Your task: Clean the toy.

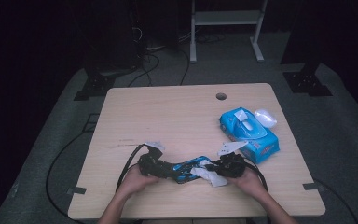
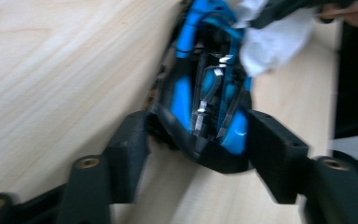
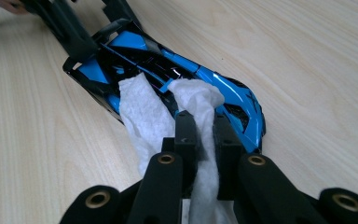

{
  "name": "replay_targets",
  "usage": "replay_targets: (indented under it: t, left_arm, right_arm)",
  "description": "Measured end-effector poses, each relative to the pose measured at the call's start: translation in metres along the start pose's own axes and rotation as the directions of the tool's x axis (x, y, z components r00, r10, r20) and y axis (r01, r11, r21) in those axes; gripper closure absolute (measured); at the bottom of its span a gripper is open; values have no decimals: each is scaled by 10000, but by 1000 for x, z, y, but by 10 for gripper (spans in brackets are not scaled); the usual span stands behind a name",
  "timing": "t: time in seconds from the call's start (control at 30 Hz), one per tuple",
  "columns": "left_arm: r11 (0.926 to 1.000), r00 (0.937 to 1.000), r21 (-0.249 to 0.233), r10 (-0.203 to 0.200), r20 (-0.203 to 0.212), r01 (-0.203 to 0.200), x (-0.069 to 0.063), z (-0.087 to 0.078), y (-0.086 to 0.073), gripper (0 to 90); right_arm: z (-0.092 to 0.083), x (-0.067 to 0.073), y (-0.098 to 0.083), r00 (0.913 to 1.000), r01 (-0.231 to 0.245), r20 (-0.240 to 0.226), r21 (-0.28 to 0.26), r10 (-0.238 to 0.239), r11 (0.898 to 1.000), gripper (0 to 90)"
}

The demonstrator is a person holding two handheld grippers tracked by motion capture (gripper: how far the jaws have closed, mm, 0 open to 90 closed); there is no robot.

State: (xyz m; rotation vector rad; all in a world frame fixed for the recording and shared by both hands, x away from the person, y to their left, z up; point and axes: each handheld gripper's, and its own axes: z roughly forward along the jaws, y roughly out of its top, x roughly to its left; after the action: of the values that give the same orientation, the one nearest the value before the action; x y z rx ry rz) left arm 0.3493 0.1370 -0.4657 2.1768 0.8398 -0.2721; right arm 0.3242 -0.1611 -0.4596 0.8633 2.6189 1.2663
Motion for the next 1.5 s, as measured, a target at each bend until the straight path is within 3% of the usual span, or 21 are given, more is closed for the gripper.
replay_targets:
  t: [0.13,0.3,0.47,0.53,0.57,0.73,0.87,0.9,1.0,1.1,1.2,1.3,1.4,1.43,1.5]
  left_arm:
    - [9998,9996,21,194,-217,-194,-2,-2,0,443]
    - [9965,9947,-85,825,-614,-832,-10,-3,-1,470]
    - [9863,9808,-57,1636,-1062,-1651,-19,-4,-1,476]
    - [9793,9722,-80,2000,-1214,-2025,-22,-4,-2,477]
    - [9751,9670,-94,2186,-1311,-2217,-24,-4,-2,477]
    - [9424,9265,-49,3278,-1849,-3344,-35,-4,-5,477]
    - [9216,9000,-224,3729,-2260,-3874,-42,-5,-11,477]
    - [9187,8958,-292,3765,-2364,-3938,-44,-4,-13,478]
    - [8990,8684,-244,4150,-2715,-4373,-50,-4,-16,477]
    - [8832,8470,-234,4413,-2963,-4684,-55,-3,-18,477]
    - [8695,8291,-215,4628,-3137,-4935,-58,-2,-20,477]
    - [8615,8184,-238,4728,-3265,-5072,-60,-2,-22,476]
    - [8495,8034,-258,4879,-3414,-5269,-62,-2,-24,476]
    - [8492,8028,-296,4865,-3447,-5273,-63,-1,-25,476]
    - [8421,7941,-247,4978,-3486,-5387,-64,-1,-25,476]
  right_arm:
    - [-1,1,-3,9999,-11,104,-184,13,9998,838]
    - [-1,2,-4,9999,-26,149,-188,29,9998,839]
    - [-3,4,-6,9999,-11,152,-243,15,9997,839]
    - [-4,5,-6,9999,21,158,-247,-17,9997,840]
    - [-4,6,-7,9999,44,168,-280,-39,9996,841]
    - [-8,9,-10,9998,117,137,-288,-113,9995,841]
    - [-11,12,-11,9996,215,162,-190,-212,9996,840]
    - [-11,12,-11,9996,230,136,-184,-228,9996,840]
    - [-15,12,-12,9994,349,-23,22,-349,9994,840]
    - [-22,3,-12,9997,178,151,-107,-177,9998,841]
    - [-30,-8,-4,9996,-128,230,-546,141,9984,840]
    - [-29,-20,6,9999,-113,60,-525,117,9986,829]
    - [-24,-31,12,9974,-401,-603,-291,383,9988,740]
    - [-20,-34,13,9919,-555,-1153,-113,538,9984,699]
    - [-13,-37,13,9846,-582,-1637,263,617,9980,593]
